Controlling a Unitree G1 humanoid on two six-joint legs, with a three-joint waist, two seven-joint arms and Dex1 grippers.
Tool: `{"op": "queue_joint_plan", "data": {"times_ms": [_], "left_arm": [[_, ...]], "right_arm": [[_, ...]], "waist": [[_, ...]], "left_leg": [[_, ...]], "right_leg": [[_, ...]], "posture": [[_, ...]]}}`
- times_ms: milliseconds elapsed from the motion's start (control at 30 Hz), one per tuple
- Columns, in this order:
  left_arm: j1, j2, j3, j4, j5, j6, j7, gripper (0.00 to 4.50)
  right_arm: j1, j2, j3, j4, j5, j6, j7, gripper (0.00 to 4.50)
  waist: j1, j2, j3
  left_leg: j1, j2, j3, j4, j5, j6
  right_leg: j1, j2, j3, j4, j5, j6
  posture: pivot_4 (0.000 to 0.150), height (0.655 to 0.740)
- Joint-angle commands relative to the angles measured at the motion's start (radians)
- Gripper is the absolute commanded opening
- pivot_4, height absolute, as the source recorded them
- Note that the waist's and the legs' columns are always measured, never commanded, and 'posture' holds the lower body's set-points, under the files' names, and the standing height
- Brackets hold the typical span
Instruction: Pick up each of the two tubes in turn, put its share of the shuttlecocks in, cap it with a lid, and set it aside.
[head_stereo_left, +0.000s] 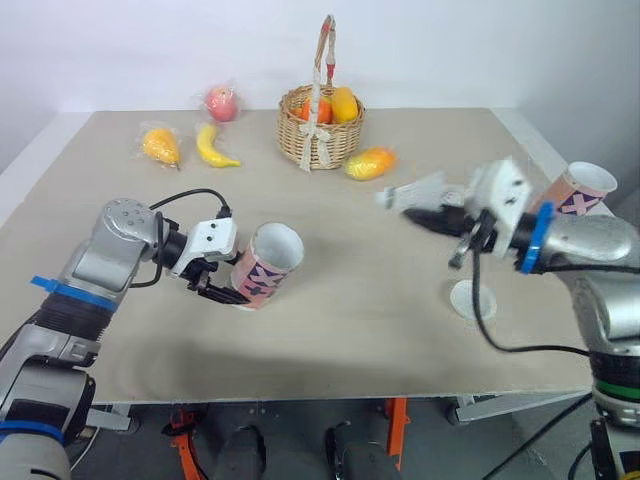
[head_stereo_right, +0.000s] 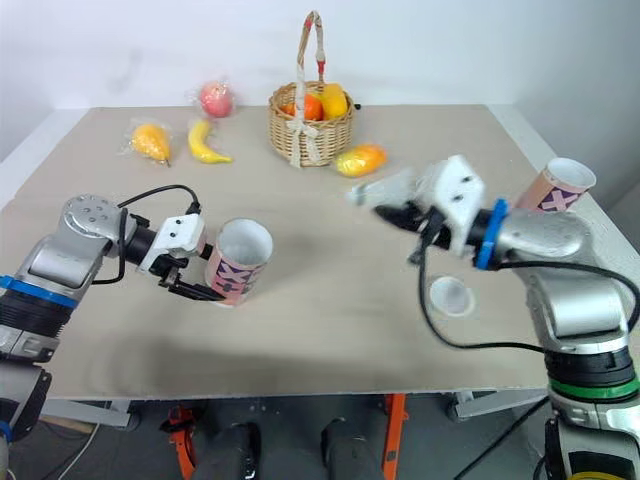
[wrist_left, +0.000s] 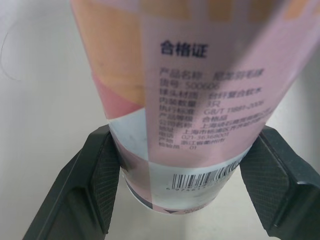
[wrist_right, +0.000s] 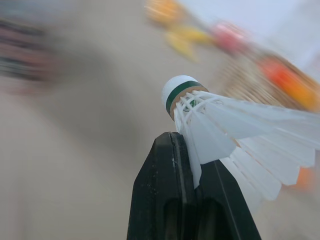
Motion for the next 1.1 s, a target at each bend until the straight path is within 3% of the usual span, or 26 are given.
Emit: {"op": "queue_joint_plan", "data": {"times_ms": [33,233,600,667,867,1100], "left_arm": [[-0.033,-0.003,0.009,0.005,-0.003,-0.019,-0.005,3.26],[-0.046,-0.008,0.006,0.019,0.0,-0.027,-0.008,3.26],[-0.039,-0.003,0.01,0.005,-0.004,-0.016,-0.005,3.26],[-0.038,-0.004,0.01,0.005,-0.005,-0.014,-0.004,3.26],[-0.034,-0.006,0.01,0.001,-0.008,-0.012,-0.005,3.26],[-0.018,-0.005,0.013,-0.015,-0.013,-0.007,0.001,3.26]], "right_arm": [[-0.149,0.042,0.088,-0.006,-0.058,-0.06,0.023,0.05],[-0.323,0.107,0.207,0.105,-0.139,-0.135,0.088,0.05],[-0.411,0.166,0.328,0.186,-0.236,-0.275,0.222,0.05],[-0.438,0.19,0.334,0.216,-0.247,-0.251,0.214,0.67],[-0.44,0.167,0.277,0.193,-0.199,-0.224,0.258,3.35],[-0.336,0.081,0.071,0.219,-0.078,-0.125,0.209,3.35]], "waist": [[0.002,0.0,0.0],[0.012,-0.001,0.0],[0.01,-0.001,0.0],[0.01,-0.001,0.0],[0.01,-0.001,0.0],[0.012,-0.001,0.0]], "left_leg": [[0.0,0.0,0.0,0.0,0.0,0.0],[-0.002,-0.001,0.002,0.001,0.002,-0.001],[-0.003,0.0,0.0,-0.002,0.001,-0.001],[-0.002,0.0,0.0,-0.001,0.001,-0.001],[-0.003,0.0,0.0,-0.001,0.001,-0.002],[-0.003,-0.001,0.0,-0.001,0.001,-0.002]], "right_leg": [[0.0,0.0,0.0,0.0,0.001,0.0],[-0.001,-0.002,0.0,0.0,0.001,0.001],[-0.002,-0.002,-0.001,0.0,-0.001,-0.004],[-0.002,-0.002,-0.001,0.0,-0.001,-0.003],[-0.002,-0.002,-0.001,0.0,0.0,-0.003],[-0.001,-0.002,-0.002,0.0,0.0,-0.004]], "posture": [[0.15,0.74],[0.15,0.74],[0.15,0.74],[0.15,0.74],[0.15,0.74],[0.15,0.74]]}}
